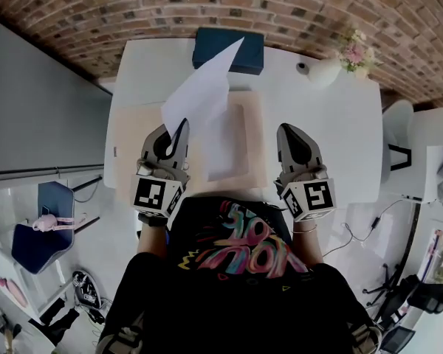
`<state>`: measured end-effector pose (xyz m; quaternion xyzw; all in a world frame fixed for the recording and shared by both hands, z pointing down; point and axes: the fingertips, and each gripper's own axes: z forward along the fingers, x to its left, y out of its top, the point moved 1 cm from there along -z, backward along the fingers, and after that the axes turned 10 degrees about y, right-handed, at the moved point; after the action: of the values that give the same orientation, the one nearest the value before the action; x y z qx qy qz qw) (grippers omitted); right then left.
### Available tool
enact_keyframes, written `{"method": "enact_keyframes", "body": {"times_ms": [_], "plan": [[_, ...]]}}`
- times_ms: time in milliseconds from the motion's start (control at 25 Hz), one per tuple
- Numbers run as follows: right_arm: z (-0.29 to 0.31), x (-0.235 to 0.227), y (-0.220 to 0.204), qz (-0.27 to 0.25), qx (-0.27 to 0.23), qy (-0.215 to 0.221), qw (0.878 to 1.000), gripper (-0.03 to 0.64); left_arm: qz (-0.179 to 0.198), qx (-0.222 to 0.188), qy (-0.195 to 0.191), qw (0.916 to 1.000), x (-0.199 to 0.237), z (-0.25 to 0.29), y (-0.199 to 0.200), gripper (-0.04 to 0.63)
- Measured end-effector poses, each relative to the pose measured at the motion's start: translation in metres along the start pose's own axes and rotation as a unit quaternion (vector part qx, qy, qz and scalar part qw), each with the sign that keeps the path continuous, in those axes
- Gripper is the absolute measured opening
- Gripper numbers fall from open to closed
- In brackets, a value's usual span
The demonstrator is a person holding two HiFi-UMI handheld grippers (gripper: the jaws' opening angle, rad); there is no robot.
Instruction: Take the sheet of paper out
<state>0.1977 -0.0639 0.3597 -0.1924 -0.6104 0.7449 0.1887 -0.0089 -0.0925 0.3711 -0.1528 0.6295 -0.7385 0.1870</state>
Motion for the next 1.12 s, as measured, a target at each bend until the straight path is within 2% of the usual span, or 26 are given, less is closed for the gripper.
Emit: {"method": "enact_keyframes", "body": {"times_ms": [240, 360, 520, 680, 840, 1120], "plan": [[-0.002, -0.006, -0.005, -0.019, 0.013, -0.002, 1.000, 0.018, -0.005, -0.001, -0.006, 1.0000, -0.007, 0.000, 0.001, 0.023], [-0.004, -0.008, -0.008, -0.023, 0.016, -0.004, 1.000, 0.018, -0.017, -0.017, -0.005, 0.9997, -0.008, 0.002, 0.008, 0.023], [-0.004, -0.009, -0.009, -0.019, 0.014, -0.005, 1.000, 0.018, -0.010, 0.003, -0.011, 0.9999, -0.008, 0.001, 0.002, 0.023], [-0.003, -0.008, -0.009, -0.021, 0.014, 0.000, 1.000, 0.018, -0.043, -0.028, -0.005, 0.9987, -0.007, 0.003, 0.011, 0.023], [-0.002, -0.006, -0.008, -0.024, 0.016, 0.004, 1.000, 0.018, -0.021, 0.007, -0.010, 0.9997, -0.007, 0.000, 0.000, 0.023], [0.000, -0.002, -0.009, -0.026, 0.019, 0.011, 0.999, 0.018, -0.019, 0.013, -0.010, 0.9997, -0.008, -0.002, -0.003, 0.023]]}}
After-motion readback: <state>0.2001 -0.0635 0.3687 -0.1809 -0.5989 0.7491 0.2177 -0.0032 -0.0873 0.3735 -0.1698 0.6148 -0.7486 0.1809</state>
